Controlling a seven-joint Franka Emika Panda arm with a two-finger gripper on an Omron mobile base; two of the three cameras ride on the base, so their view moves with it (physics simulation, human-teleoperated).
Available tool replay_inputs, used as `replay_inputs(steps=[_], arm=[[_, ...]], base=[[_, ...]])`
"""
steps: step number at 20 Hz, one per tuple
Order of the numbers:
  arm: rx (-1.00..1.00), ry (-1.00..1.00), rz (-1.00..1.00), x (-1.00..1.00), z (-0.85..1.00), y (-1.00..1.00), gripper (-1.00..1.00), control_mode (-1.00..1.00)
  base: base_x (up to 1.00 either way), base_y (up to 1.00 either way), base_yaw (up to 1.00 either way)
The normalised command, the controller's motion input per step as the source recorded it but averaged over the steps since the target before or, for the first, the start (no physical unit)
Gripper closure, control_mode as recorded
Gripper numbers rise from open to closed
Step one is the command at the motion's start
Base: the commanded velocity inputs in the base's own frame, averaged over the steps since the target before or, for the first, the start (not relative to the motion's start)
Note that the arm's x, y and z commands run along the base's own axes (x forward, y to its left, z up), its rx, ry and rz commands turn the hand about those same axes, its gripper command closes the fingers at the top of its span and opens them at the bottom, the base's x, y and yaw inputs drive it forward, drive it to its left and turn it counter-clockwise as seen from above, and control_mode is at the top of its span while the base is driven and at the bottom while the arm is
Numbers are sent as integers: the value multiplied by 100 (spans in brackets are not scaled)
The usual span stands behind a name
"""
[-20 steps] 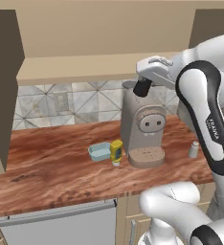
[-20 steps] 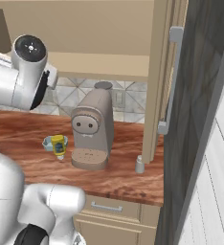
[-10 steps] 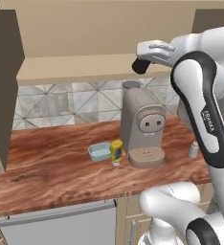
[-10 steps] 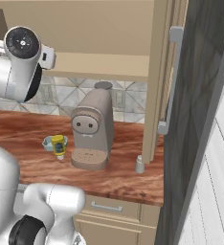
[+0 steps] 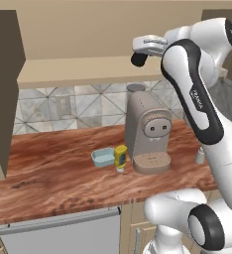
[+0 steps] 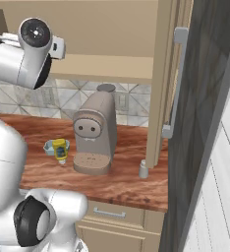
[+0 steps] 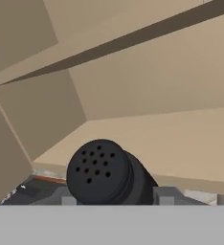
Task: There are various items on the counter. Only move the condiments/shakers into the cabinet.
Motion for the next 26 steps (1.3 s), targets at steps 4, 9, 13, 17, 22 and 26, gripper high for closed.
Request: replay_inputs(steps=[4, 9, 13, 17, 22, 26], arm=[[-6, 0, 0, 54, -2, 0, 100, -100], [-10, 0, -2, 38, -17, 0, 100, -100], [-12, 0, -3, 31, -25, 0, 100, -100], [-5, 0, -1, 36, -15, 0, 100, -100], [0, 2, -2, 36, -15, -8, 100, -100], [0, 1, -3, 25, -25, -21, 100, -100]], base=[[0, 0, 0], [0, 0, 0], [0, 0, 0], [0, 0, 0], [0, 0, 0], [0, 0, 0]])
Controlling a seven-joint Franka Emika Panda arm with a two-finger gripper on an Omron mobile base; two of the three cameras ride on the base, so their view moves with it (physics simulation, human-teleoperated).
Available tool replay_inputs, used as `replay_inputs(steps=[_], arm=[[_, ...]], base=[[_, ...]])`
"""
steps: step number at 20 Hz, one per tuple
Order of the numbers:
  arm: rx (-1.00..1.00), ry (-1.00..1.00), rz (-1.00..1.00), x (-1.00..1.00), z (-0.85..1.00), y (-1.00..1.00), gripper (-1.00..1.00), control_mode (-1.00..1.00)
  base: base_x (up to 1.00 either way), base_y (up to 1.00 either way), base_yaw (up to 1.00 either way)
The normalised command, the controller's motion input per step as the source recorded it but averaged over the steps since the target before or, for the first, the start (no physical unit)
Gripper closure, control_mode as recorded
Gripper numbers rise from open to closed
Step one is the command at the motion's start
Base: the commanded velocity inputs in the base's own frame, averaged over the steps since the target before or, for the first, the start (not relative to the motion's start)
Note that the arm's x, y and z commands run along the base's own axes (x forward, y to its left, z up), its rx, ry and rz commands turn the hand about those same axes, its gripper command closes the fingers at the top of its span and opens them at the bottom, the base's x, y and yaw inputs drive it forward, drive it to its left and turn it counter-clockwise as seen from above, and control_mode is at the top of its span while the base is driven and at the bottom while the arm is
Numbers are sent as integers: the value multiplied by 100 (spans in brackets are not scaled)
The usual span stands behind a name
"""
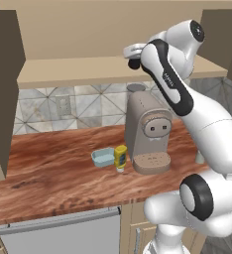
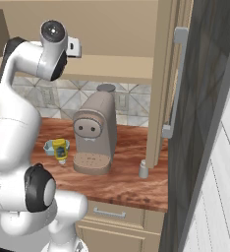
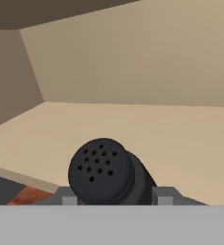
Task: There are various items on the counter. Only move the condiments/shakers into the cabinet.
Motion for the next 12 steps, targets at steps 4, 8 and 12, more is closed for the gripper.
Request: replay_inputs(steps=[4, 8, 12], arm=[[0, 0, -3, 31, -19, -21, 100, -100], [0, 0, -3, 32, -18, -16, 100, -100], [0, 0, -3, 39, -17, -7, 100, -100]], base=[[0, 0, 0], [0, 0, 0], [0, 0, 0]])
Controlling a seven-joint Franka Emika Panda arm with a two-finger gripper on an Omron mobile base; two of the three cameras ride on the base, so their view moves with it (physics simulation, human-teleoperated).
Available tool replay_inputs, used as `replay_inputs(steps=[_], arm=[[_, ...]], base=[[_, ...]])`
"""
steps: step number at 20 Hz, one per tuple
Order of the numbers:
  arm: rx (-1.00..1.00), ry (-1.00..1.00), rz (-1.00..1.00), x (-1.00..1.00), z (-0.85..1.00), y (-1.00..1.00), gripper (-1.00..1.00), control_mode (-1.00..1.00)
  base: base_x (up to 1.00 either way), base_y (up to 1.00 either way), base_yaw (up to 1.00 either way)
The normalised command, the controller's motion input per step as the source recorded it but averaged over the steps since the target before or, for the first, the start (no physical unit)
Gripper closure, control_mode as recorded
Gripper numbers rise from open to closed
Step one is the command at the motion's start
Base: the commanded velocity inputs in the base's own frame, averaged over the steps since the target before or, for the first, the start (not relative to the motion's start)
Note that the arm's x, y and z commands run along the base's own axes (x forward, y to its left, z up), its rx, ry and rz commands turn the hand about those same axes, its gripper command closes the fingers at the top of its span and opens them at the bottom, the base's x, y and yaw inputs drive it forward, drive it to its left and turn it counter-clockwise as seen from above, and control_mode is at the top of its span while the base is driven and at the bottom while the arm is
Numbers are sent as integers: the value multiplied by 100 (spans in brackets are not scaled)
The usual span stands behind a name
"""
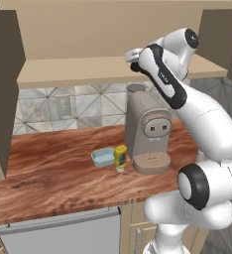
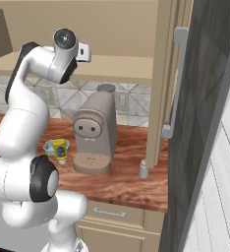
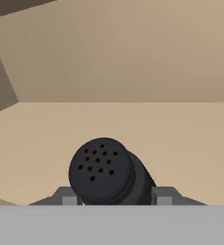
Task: There are various items on the counter. Only move the condiments/shakers into the cabinet.
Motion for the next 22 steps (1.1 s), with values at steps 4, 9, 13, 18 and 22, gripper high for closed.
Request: replay_inputs(steps=[4, 9, 13, 18, 22], arm=[[0, 5, -4, 50, -5, 0, 100, -100], [0, 8, -5, 53, -3, 0, 100, -100], [0, 6, -4, 52, -1, -2, 100, -100], [0, 2, -2, 38, -17, -7, 100, -100], [0, 0, 0, 17, -28, -10, 100, -100]], base=[[0, 0, 0], [0, 0, 0], [0, 0, 0], [0, 0, 0], [0, 0, 0]])
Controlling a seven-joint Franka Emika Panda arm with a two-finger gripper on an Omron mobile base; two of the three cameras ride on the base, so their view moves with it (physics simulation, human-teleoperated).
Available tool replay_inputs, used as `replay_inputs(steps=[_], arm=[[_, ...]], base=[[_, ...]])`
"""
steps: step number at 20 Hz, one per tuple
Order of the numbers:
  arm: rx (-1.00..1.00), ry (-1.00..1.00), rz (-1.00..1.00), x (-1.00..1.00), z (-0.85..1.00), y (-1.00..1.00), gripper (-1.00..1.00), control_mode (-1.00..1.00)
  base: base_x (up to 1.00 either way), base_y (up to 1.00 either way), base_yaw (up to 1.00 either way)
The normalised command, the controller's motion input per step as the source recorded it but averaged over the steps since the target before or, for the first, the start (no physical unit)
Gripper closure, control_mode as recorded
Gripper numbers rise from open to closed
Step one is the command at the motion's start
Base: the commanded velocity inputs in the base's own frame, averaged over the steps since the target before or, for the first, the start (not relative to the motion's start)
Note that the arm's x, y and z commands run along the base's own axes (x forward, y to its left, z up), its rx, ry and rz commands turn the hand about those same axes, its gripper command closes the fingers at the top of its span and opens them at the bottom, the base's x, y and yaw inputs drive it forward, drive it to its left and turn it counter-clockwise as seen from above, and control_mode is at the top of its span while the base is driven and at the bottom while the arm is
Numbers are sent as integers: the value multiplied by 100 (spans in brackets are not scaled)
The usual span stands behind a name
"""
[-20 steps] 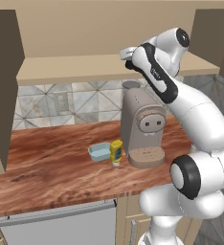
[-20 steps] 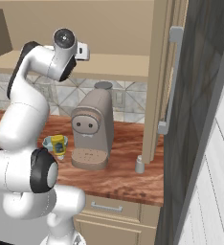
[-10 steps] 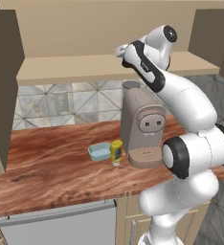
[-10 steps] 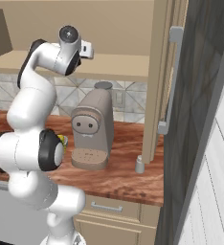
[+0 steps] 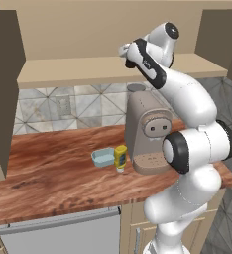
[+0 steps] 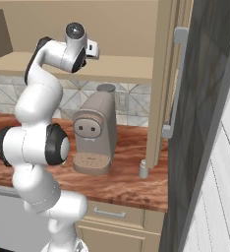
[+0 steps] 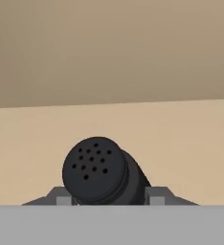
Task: There are various items on the counter. Only move the condiments/shakers into the cabinet.
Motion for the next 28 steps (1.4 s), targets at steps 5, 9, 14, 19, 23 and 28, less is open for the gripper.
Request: replay_inputs(steps=[5, 9, 14, 19, 23, 28], arm=[[0, 0, 0, 25, -4, -1, -100, -100], [0, 0, 0, 16, 0, 0, -100, -100], [0, 0, 0, 8, 0, 0, -100, -100], [0, 0, 0, -25, -2, 0, -100, -100], [-3, 0, 0, -99, -32, -5, -100, -100], [-9, 0, 0, -100, -56, -21, -100, -100]], base=[[0, 0, 0], [0, 0, 0], [0, 0, 0], [0, 0, 0], [0, 0, 0], [0, 0, 0]])
